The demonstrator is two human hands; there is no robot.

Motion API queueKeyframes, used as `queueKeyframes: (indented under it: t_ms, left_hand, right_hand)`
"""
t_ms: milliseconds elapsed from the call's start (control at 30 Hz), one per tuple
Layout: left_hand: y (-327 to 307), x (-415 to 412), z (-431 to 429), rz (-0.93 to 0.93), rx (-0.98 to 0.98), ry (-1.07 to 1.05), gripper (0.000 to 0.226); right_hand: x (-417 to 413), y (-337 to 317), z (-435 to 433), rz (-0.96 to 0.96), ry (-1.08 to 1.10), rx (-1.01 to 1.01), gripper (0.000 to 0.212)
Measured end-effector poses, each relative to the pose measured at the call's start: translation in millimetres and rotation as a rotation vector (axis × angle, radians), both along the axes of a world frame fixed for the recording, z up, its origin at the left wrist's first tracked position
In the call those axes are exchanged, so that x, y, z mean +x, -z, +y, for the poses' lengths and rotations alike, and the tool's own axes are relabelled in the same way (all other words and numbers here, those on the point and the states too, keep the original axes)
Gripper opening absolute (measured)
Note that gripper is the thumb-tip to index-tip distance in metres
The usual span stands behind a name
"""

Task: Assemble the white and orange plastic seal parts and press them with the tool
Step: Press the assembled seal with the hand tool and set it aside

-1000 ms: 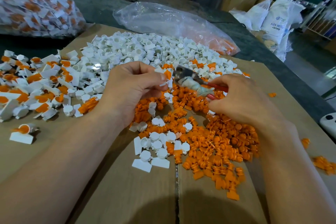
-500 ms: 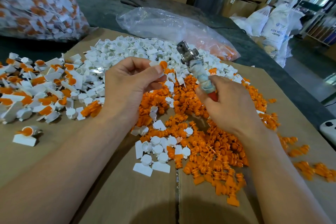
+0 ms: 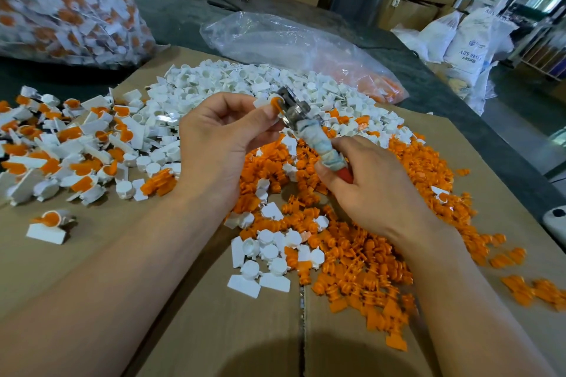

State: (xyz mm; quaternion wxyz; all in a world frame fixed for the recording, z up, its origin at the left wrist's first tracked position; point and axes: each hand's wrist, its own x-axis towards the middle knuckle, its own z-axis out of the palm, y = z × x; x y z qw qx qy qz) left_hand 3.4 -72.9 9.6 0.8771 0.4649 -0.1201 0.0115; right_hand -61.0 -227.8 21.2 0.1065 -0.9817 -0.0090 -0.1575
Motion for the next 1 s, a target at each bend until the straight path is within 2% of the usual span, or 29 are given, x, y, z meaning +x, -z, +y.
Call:
queueKeyframes:
  t_ms: [233,400,633,1000]
  left_hand:
    - [1.3,0.4,1.2,0.012,0.009,0.025,0.016]
    - [2.0,0.1,1.9,0.023,0.019,0.037,0.015]
    - [0.6,-0.6,3.3,0.025,0.06,0.052,0.016]
    - [-0.9,-3.1,6.2,0.04,0.076,0.076,0.019]
  right_hand:
    - [-1.8,-0.2,1.0,-0.002,-0.004,-0.007,0.029]
    - [-2.5,-0.9,1.9,-0.027,-0.026,-0.05,0.029]
    - [-2.6,0.6,2.3,0.034,-0.07,0.04,0.019]
    - [-4.5,0.8,4.1,0.079,-0.106,0.201,0.025]
